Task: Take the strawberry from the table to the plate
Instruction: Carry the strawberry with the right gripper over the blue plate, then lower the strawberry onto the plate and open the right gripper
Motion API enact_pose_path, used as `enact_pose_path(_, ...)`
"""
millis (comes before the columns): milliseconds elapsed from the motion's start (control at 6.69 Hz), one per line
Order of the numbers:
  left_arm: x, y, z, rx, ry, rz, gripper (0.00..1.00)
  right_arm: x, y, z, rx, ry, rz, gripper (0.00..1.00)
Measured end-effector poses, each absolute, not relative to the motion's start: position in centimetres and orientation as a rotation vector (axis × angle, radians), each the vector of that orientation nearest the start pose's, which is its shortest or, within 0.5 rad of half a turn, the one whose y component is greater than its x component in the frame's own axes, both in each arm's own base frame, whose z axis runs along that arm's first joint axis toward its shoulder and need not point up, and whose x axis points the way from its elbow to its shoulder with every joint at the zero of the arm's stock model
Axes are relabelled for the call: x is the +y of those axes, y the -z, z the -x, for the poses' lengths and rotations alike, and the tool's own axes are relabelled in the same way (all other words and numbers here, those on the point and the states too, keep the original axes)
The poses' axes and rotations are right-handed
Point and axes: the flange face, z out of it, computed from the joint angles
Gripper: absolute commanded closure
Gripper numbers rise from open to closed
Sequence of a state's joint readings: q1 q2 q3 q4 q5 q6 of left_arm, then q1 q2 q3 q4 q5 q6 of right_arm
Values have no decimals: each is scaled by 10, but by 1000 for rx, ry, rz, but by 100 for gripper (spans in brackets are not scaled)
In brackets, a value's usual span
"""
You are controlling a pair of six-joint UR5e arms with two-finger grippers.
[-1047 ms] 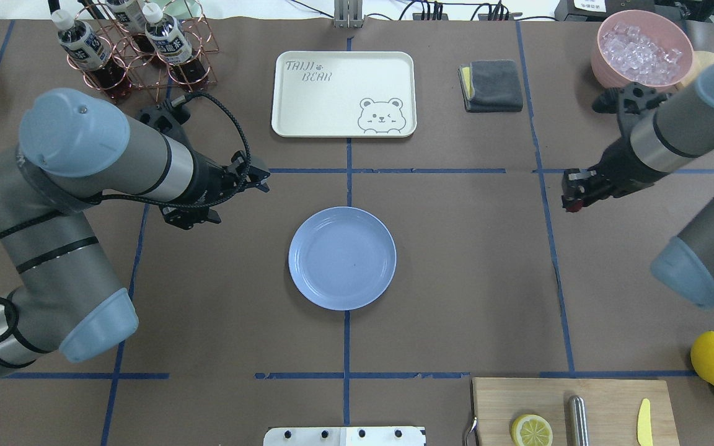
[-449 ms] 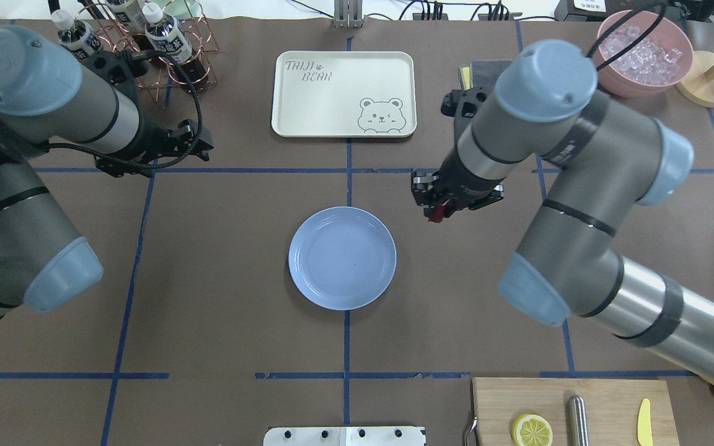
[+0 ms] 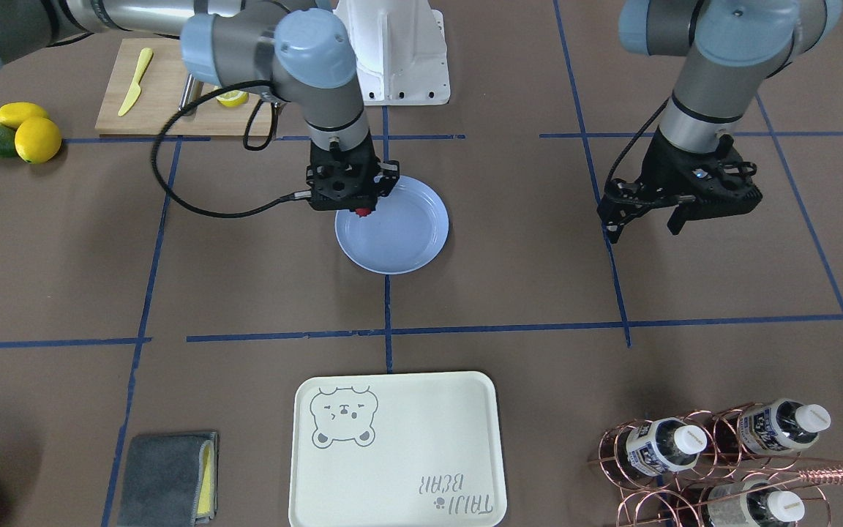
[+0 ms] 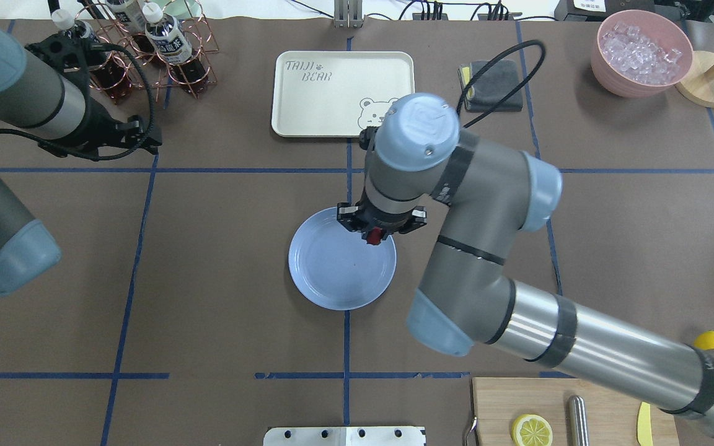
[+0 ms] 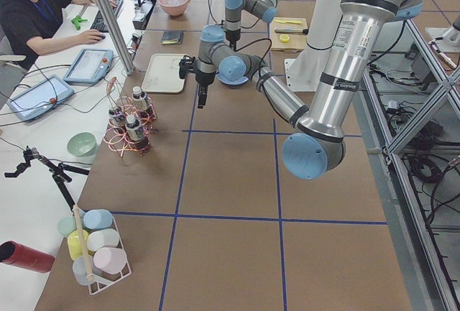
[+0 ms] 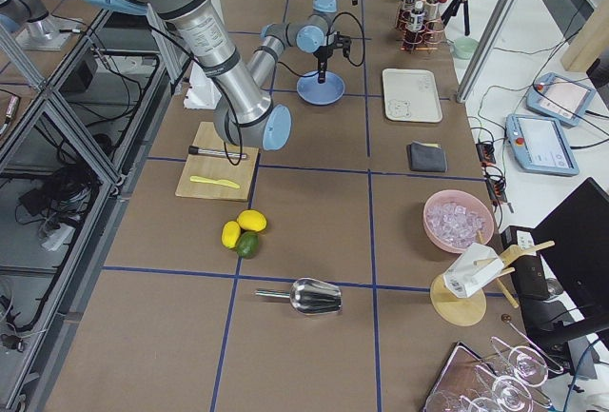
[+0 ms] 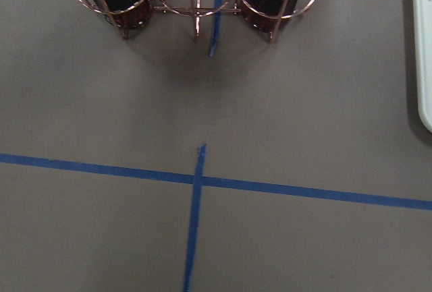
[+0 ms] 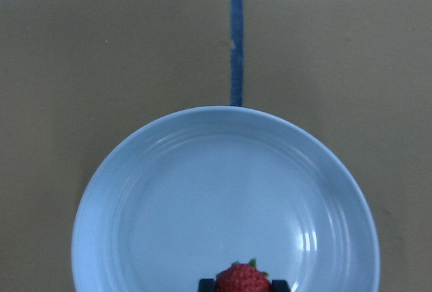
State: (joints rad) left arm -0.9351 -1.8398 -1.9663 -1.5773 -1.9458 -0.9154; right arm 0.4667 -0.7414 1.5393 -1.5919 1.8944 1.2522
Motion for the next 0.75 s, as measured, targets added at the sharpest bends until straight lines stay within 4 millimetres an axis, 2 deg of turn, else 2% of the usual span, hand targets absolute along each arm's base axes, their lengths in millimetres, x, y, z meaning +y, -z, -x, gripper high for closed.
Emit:
enact_pose_path(150,-507,-353,-238,700,121,-230,0,-415,-174,623,-816,-16,-15,100)
enact_pose_path(449,-508,-361,-228,688,110,-232,0,-415,-186,640,-797,-23,-24,100)
enact_pose_path(598,-508,-361,-228,690,108,-230,0,-414,-190,645,-789,-23,-21,71)
enact_pose_path(748,-507,-361,-228,691,106,-230,0,-414,-192,647,-785,-21,-19,1)
